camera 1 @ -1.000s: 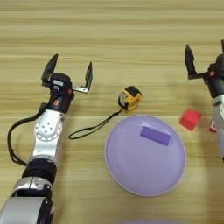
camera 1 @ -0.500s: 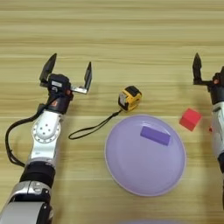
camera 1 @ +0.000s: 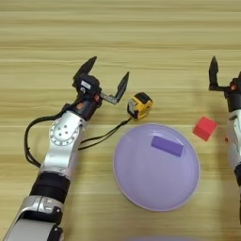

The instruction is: Move the objects on the table

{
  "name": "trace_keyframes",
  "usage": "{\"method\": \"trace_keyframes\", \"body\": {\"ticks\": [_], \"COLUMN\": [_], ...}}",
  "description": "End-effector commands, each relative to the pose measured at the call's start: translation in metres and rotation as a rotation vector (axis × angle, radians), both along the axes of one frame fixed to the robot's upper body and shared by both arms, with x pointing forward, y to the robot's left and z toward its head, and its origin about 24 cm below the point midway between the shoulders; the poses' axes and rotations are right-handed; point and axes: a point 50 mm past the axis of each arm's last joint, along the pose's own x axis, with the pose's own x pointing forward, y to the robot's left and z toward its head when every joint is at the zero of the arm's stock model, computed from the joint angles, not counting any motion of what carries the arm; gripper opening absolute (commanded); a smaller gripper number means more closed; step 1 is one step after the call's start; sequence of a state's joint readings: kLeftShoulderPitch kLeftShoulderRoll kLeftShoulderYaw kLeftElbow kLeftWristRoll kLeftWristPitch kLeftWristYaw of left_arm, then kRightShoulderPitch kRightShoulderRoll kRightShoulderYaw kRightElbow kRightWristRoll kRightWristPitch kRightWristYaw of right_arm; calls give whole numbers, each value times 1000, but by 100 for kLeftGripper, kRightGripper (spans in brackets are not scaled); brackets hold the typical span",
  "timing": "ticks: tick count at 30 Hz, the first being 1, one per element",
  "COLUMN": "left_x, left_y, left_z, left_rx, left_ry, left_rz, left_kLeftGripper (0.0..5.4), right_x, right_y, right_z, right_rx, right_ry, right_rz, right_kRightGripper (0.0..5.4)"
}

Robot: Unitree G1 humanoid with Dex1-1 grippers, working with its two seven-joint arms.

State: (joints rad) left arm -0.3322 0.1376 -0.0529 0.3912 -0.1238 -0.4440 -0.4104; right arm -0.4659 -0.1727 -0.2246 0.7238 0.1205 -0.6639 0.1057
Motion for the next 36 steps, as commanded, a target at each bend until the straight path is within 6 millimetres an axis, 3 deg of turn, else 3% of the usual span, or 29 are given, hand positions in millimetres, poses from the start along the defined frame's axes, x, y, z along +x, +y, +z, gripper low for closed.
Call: {"method": "trace_keyframes", "body": {"ticks": [1,5,14,36], "left_x": [5,3,0,9], "left_y": [-14,-27,-34,-29], "left_z": [4,-10,-17,-45], "left_rx": [23,69,71,144], "left_ry": [41,171,276,443], "left_rz": [-99,-227,-331,-279], "left_kLeftGripper": [540,540,540,540], "right_x": [5,5,5,5], "right_y": [6,9,13,16], "right_z": [6,6,7,6], "right_rx": [-11,-13,-17,-18], "right_ry": [-22,-24,-28,-27], "right_rz": [13,19,24,29], "right_kRightGripper": [537,537,537,537]}}
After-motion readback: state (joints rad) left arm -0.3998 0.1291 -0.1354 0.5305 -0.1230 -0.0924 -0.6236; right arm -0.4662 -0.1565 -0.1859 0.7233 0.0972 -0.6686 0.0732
